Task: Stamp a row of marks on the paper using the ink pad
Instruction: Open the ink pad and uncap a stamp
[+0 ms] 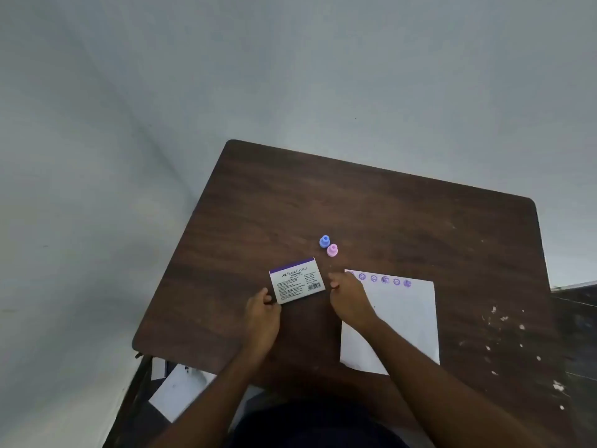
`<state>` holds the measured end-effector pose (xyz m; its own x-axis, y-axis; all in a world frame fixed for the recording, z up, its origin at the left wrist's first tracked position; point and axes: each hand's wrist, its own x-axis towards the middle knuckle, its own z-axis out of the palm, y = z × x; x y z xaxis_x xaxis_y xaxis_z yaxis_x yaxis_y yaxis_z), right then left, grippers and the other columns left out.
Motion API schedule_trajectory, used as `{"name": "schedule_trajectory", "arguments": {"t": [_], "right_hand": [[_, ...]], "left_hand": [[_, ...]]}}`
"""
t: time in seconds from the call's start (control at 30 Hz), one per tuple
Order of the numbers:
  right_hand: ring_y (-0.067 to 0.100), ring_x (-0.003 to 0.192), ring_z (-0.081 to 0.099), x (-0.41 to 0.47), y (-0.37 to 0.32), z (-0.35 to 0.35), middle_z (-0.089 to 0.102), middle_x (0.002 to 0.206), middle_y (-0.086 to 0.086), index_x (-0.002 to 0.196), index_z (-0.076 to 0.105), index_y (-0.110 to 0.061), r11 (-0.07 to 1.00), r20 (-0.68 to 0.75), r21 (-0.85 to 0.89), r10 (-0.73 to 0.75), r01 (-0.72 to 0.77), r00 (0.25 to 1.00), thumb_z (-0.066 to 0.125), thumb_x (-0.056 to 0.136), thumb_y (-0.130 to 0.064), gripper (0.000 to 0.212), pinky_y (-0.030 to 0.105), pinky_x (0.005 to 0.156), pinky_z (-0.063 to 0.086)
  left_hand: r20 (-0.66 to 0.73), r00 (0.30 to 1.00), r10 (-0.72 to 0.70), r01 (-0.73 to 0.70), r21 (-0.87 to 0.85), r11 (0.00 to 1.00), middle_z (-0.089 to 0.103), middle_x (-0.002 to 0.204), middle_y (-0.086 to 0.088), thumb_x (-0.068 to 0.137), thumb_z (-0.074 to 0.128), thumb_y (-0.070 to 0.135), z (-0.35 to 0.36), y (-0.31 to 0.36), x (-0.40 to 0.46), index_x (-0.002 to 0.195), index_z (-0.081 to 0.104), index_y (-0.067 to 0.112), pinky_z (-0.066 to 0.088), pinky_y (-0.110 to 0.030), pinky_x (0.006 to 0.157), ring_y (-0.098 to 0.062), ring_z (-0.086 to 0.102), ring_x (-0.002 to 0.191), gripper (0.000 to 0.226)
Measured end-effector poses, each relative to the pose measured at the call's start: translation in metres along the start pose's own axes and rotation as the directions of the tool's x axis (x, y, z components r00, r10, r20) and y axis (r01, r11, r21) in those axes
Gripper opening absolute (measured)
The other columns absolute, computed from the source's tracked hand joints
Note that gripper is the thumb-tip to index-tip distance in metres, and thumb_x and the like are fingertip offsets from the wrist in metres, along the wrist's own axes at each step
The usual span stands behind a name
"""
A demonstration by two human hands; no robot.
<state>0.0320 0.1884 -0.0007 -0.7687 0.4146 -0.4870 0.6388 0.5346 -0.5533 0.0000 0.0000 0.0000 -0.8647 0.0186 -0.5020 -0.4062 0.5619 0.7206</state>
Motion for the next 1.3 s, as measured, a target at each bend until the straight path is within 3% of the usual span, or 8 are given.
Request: {"name": "schedule_trajectory", "arguments": {"t": [0.1,0.4,0.7,0.77,0.87,0.97,1.07,1.3], "right_hand": [[0.024,0.122,0.053,0.000,-0.002,0.005,0.057,0.134,0.010,0.128,0.056,-0.011,0.998,-0.016,0.046,0.044,-0.043,0.999,0.053,0.091,-0.002,0.038,0.030,0.102,0.042],[0.018,0.105,0.059,0.003,-0.003,0.014,0.064,0.117,0.006,0.109,0.066,-0.017,1.000,-0.069,0.010,-0.006,0.007,0.998,0.056,0.087,-0.001,0.028,0.018,0.083,0.040],[0.010,0.092,0.056,0.014,-0.025,-0.001,0.066,0.106,0.006,0.107,0.067,-0.012,0.972,-0.196,0.011,-0.229,0.235,0.954,0.051,0.093,-0.003,0.024,0.006,0.073,0.036],[0.014,0.095,0.059,0.022,-0.032,-0.001,0.067,0.104,0.006,0.109,0.066,-0.011,0.972,-0.178,0.030,-0.223,0.232,0.958,0.046,0.095,-0.004,0.025,0.013,0.077,0.041],[0.016,0.096,0.062,0.034,-0.040,0.000,0.062,0.093,-0.005,0.104,0.063,-0.015,0.981,-0.129,0.131,-0.123,0.140,0.984,0.049,0.095,-0.005,0.019,0.007,0.068,0.037],[0.012,0.099,0.061,0.041,-0.045,0.002,0.066,0.105,-0.005,0.116,0.060,-0.018,0.977,-0.074,0.158,-0.136,0.146,0.988,0.050,0.096,-0.010,0.025,0.009,0.074,0.044],[0.015,0.105,0.061,0.047,-0.049,0.000,0.067,0.117,0.004,0.126,0.057,-0.020,0.974,-0.043,0.171,-0.141,0.147,0.989,0.048,0.098,-0.016,0.030,0.026,0.090,0.051],[0.005,0.098,0.053,0.058,-0.055,0.002,0.065,0.122,0.007,0.129,0.053,-0.017,0.985,-0.016,0.046,-0.167,0.167,0.986,0.051,0.095,-0.013,0.035,0.002,0.070,0.035]], "left_hand": [[0.015,1.000,0.027,-0.028,0.058,0.998,0.051,0.112,-0.002,0.087,0.055,0.008,0.000,-0.002,-0.001,0.135,0.048,0.009,0.045,-0.025,0.087,-0.013,0.057,0.094,0.049],[0.086,0.990,0.116,-0.127,0.141,0.982,0.049,0.123,0.000,0.087,0.058,0.011,-0.001,-0.002,-0.009,0.134,0.049,0.018,0.048,-0.036,0.099,-0.015,0.053,0.110,0.048],[-0.036,0.992,0.122,-0.124,-0.055,0.991,0.049,0.117,0.007,0.081,0.052,0.001,-0.015,0.014,0.003,0.118,0.058,0.022,0.044,-0.015,0.082,-0.004,0.055,0.097,0.043],[-0.062,0.988,0.139,-0.143,-0.073,0.987,0.048,0.116,0.007,0.081,0.053,0.001,-0.018,0.020,0.010,0.117,0.058,0.022,0.042,-0.014,0.080,-0.005,0.054,0.097,0.042],[-0.049,0.991,0.122,-0.126,-0.091,0.988,0.047,0.118,0.009,0.081,0.054,0.002,-0.022,0.026,0.019,0.118,0.056,0.024,0.045,-0.019,0.083,-0.005,0.053,0.102,0.044],[-0.003,0.997,0.074,-0.073,-0.147,0.986,0.050,0.119,0.013,0.082,0.054,0.000,-0.024,0.032,0.027,0.125,0.052,0.026,0.042,-0.011,0.075,-0.002,0.052,0.103,0.050],[0.059,0.998,0.034,-0.020,-0.222,0.975,0.058,0.118,0.011,0.083,0.055,-0.002,-0.024,0.036,0.033,0.130,0.048,0.025,0.047,-0.015,0.076,-0.004,0.057,0.105,0.054],[0.069,0.997,0.020,-0.007,-0.194,0.981,0.058,0.122,0.008,0.081,0.056,-0.002,-0.024,0.038,0.043,0.133,0.046,0.027,0.052,-0.023,0.081,-0.005,0.057,0.104,0.060]]}}
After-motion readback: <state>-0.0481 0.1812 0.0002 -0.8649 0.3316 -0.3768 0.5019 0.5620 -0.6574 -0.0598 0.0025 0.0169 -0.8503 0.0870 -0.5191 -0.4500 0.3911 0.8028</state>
